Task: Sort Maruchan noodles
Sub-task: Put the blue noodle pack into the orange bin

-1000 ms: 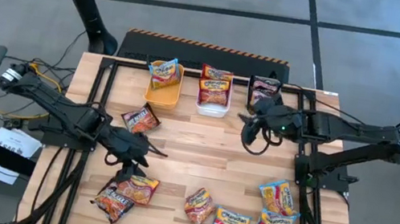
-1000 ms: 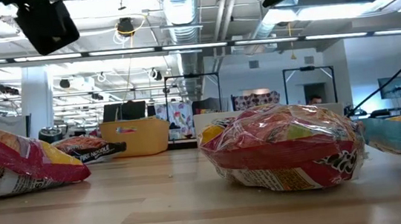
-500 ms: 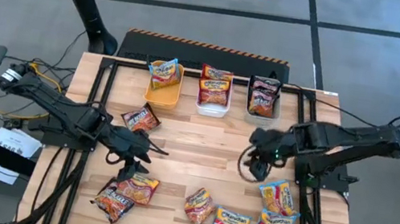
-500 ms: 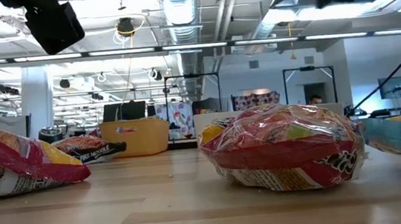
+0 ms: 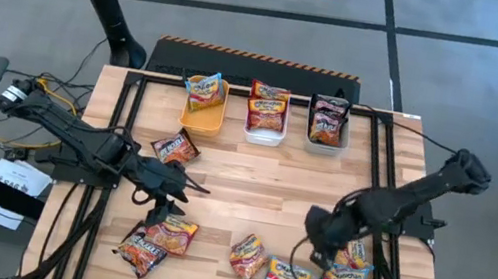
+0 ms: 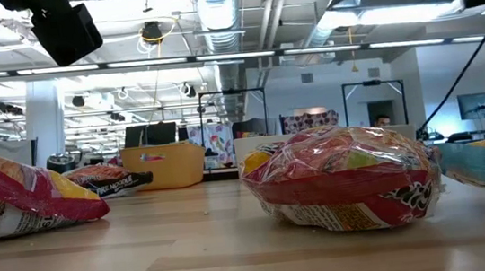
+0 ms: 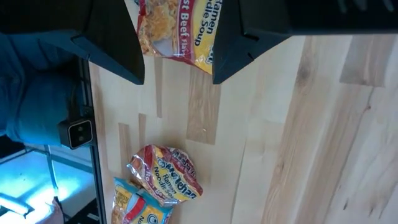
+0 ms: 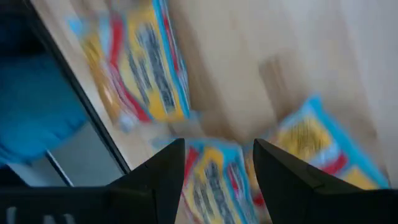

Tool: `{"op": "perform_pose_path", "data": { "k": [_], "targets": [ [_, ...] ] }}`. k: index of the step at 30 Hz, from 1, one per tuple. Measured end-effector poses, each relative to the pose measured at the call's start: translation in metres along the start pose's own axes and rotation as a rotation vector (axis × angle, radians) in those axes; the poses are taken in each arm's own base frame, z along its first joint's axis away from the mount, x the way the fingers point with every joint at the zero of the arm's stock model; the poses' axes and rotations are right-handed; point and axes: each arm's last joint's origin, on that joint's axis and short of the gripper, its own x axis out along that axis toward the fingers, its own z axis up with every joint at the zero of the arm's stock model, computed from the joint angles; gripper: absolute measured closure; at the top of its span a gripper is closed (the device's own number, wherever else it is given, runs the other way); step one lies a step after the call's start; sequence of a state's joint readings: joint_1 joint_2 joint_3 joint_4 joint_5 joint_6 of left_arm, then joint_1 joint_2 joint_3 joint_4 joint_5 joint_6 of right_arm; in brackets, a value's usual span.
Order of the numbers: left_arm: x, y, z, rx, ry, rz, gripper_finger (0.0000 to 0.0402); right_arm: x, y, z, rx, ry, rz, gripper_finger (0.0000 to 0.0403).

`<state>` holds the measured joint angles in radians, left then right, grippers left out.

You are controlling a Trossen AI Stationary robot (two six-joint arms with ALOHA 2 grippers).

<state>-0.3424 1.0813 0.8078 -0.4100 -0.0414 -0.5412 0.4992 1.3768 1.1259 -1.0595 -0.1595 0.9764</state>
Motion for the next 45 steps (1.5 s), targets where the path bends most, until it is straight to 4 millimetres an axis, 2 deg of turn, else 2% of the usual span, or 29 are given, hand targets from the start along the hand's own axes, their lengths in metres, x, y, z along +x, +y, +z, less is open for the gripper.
{"op": "perform_pose_path", "data": {
  "k": [7, 18, 26, 36, 40, 45],
  "targets": [
    [0.000, 0.000, 0.000, 0.051, -0.005, 0.003, 0.0226, 0.037, 0.015, -0.013, 0.061, 0.217, -0.092, 0.0188],
    [0.000, 0.000, 0.001, 0.093, -0.013, 0.015, 0.0226, 0.074, 0.032, -0.033, 0.106, 0.396, -0.164, 0.0188],
    [0.000, 0.000, 0.001, 0.114, -0.019, 0.020, 0.0226, 0.092, 0.042, -0.049, 0.131, 0.444, -0.202, 0.0188],
    [0.000, 0.003, 0.003, 0.115, -0.076, 0.127, 0.0226, 0.124, 0.041, -0.051, 0.151, 0.483, -0.314, 0.0190],
    [-0.001, 0.005, 0.004, 0.115, -0.101, 0.175, 0.0226, 0.135, 0.040, -0.050, 0.164, 0.497, -0.351, 0.0212],
    [-0.001, 0.007, 0.005, 0.110, -0.115, 0.204, 0.0226, 0.140, 0.039, -0.050, 0.169, 0.513, -0.363, 0.0281]
  ]
}}
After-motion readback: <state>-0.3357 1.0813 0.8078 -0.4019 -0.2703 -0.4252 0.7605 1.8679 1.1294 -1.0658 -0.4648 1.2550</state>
